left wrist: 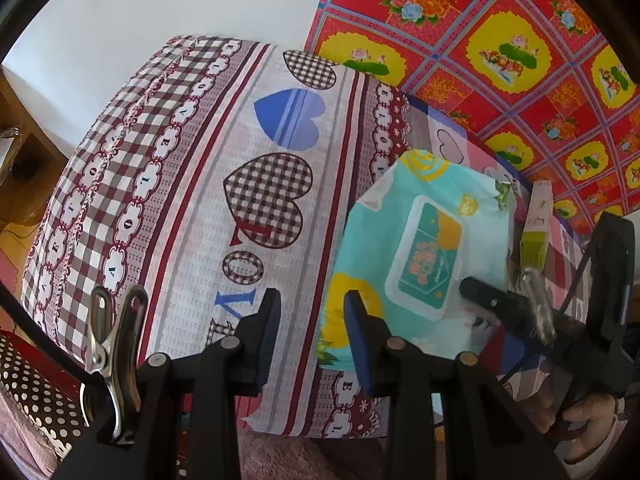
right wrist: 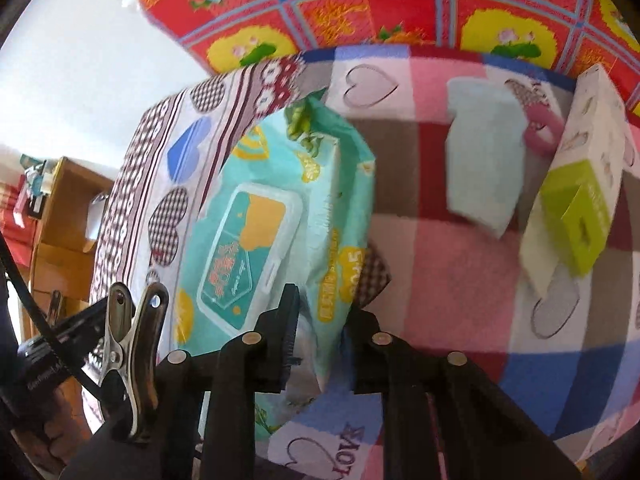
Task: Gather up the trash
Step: 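Lift the wipes pack with right tool while left tool closes on its other edge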
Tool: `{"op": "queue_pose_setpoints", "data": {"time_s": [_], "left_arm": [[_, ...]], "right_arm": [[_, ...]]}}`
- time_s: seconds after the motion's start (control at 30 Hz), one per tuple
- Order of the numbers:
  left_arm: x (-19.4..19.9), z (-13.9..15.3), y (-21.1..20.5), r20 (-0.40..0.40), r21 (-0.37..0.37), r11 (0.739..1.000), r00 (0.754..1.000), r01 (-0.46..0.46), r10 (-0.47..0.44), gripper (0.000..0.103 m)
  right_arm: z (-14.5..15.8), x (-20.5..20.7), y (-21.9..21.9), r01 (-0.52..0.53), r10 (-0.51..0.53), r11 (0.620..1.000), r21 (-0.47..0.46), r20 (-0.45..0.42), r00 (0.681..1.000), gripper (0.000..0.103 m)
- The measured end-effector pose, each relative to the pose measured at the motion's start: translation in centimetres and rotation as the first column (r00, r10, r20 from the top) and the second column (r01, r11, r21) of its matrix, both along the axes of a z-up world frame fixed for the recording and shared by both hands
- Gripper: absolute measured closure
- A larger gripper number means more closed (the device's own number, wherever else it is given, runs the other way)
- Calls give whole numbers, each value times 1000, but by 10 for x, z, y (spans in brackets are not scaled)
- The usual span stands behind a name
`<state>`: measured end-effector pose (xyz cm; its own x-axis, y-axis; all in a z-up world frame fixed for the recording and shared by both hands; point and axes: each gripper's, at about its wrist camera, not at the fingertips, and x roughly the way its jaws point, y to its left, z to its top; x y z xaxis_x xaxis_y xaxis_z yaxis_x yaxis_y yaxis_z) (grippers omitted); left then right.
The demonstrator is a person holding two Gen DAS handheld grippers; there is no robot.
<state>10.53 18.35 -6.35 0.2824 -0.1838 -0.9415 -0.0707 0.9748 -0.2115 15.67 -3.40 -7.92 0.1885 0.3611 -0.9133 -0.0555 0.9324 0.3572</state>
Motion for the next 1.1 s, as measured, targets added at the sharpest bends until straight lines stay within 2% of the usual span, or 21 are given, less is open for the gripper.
{"op": "queue_pose_setpoints", "data": {"time_s": [0.03, 0.13, 0.27, 0.37, 0.63, 0.67, 0.73, 0.83, 1.1], "left_arm": [[-1, 0, -1, 0, 2, 1000, 1000, 10, -10, 69], [-4, 0, -5, -5, 7, 999, 999, 49, -49, 69], [-8, -4, -8, -17, -2, 998, 998, 60, -60, 66], [-9, -9, -4, -28, -10, 999, 999, 42, -43, 66], [-21, -10, 23, -23, -5, 999, 999, -32, 32, 66], [-24, -10, 26, -23, -5, 999, 999, -43, 43, 66], [-30, -10, 33, -23, -5, 998, 997, -68, 68, 65], [-37, -13, 41, -28, -13, 995, 995, -96, 95, 60], [-48, -15, 36, -54, -41, 991, 991, -125, 123, 47]], "right_arm": [[0, -2, 2, -16, 16, 1000, -6, 0, 1000, 73], [3, -8, 8, -56, 58, 997, -56, 20, 998, 67], [5, -16, 9, -98, 100, 992, -83, 20, 995, 66], [-1, -23, 19, -153, 152, 983, -104, -13, 988, 66], [-13, -33, 58, -222, 222, 975, 0, -65, 973, 66], [-12, -33, 59, -226, 226, 974, -1, -61, 972, 65], [-9, -31, 58, -229, 228, 973, -20, -42, 973, 51], [0, -26, 48, -233, 233, 972, -34, -7, 972, 39], [35, -15, 21, -253, 261, 964, -81, 103, 960, 37]]}}
